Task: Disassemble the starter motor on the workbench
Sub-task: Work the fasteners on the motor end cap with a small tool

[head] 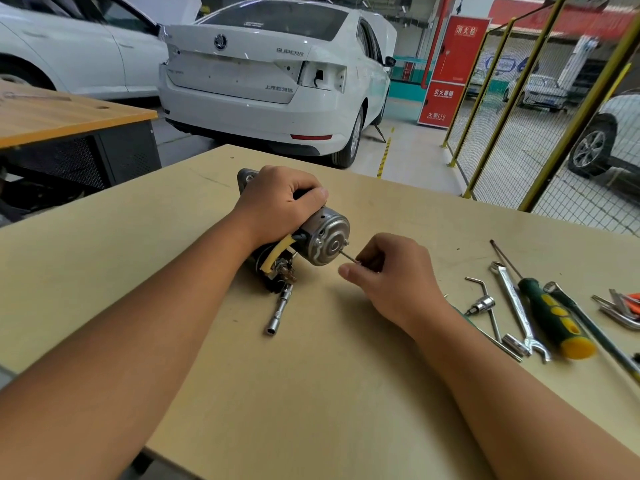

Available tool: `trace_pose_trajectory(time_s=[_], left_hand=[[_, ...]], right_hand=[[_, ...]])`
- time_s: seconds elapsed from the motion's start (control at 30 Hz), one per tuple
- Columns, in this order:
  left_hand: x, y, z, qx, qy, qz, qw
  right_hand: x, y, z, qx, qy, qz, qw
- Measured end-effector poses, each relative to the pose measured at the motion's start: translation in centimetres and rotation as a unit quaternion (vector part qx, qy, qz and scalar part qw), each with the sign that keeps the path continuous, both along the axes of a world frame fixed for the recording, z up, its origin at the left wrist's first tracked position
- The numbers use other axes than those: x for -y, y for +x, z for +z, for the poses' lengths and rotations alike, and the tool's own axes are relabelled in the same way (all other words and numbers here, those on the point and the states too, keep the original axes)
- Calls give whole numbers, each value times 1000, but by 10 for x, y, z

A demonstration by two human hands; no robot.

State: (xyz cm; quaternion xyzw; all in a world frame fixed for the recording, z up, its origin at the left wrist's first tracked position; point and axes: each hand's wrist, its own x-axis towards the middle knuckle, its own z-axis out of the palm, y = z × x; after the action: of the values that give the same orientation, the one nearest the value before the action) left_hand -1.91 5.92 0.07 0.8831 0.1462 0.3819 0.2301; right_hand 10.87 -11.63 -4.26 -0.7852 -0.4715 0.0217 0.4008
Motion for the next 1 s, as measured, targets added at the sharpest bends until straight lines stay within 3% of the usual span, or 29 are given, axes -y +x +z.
trace_pose_trajectory(time_s=[0.27,0.43,0.6,0.8,1.0], left_hand=[[-1,0,0,-1,4,2,1000],[-2,1,-1,0,1,3,1000],[-2,1,-1,-2,1,0,1000],[-3,1,-2,-2,3,-1,1000],[-4,2,-2,0,4,0,1000]], right_hand=[[0,1,1,-55,-27,28,998],[0,3,1,-66,42,10,997],[0,0,3,-77,-57,39,995],[1,3,3,-82,26,12,996],[-2,1,1,-45,-55,23,997]])
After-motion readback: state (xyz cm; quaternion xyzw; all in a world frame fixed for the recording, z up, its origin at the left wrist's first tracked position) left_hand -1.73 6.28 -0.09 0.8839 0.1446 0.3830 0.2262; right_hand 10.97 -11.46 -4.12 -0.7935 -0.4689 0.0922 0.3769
